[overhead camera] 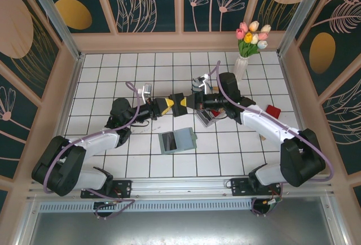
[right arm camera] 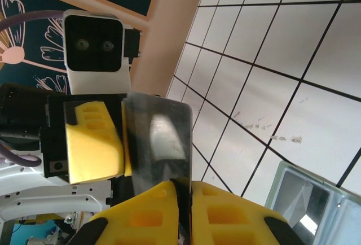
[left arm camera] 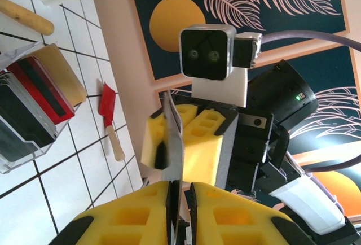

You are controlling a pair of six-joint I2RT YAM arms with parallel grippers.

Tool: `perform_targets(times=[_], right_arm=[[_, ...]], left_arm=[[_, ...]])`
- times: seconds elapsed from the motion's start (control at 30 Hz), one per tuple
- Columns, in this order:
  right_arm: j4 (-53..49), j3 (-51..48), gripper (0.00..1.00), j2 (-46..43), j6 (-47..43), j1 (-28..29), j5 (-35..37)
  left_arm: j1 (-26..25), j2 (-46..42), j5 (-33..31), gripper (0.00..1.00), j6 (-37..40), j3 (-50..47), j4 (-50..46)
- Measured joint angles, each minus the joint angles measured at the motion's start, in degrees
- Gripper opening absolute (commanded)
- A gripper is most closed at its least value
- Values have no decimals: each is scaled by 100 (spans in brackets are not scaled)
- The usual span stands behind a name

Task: Put the credit cards into the card holder
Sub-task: Pick up several credit cards from the storage box.

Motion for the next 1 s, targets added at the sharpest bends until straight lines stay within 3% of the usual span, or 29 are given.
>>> perform_targets(times=[0.7,1.0], right_arm=[[-85,-2,14,-46,17,-76,138],[-87,-37,10,-101,48,-184,219]], left_arm=[[2,0,2,17,0,-22,0],[2,0,-81,3,42,-33,-157]])
